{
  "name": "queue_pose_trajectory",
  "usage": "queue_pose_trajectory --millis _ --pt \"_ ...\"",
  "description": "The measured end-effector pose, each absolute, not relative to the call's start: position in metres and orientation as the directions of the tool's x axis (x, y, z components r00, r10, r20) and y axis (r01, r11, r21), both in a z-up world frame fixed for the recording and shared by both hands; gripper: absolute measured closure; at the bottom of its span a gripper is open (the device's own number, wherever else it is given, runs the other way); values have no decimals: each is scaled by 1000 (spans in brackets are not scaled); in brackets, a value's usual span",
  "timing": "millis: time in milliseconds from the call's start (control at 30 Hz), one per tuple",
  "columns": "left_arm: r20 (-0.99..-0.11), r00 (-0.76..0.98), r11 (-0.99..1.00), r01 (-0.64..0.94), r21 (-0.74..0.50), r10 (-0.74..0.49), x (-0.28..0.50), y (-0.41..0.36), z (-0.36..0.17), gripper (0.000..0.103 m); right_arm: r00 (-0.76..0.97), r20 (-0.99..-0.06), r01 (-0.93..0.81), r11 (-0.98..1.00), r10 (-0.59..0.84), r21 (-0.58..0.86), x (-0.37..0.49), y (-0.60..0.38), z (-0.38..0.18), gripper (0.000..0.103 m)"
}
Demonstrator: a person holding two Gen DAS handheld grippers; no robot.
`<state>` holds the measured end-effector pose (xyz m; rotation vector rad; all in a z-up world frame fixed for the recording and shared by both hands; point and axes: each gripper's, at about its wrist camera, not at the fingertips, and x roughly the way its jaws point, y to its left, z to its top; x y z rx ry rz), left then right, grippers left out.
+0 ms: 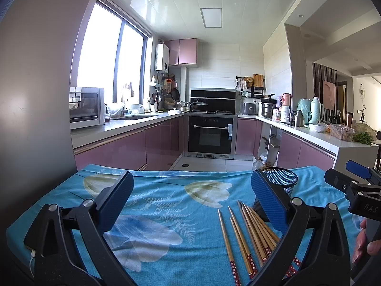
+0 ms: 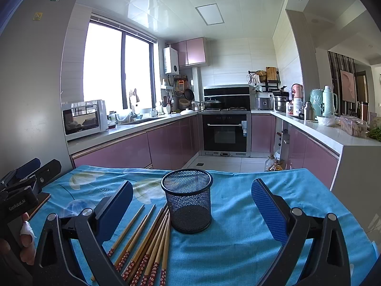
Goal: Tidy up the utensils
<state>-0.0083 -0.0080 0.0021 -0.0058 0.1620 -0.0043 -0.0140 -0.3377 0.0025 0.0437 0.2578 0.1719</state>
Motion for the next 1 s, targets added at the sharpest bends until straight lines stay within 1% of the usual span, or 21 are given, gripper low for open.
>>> queue_pose_trajectory --millis 433,1000 --pt "-165 986 1000 6 -6 -7 -8 -8 1 6 953 -249 -162 984 174 68 -13 -338 3 7" --pt "-196 981 1000 6 -5 -7 -2 -8 -2 6 951 -257 -160 984 174 74 -12 -341 2 7"
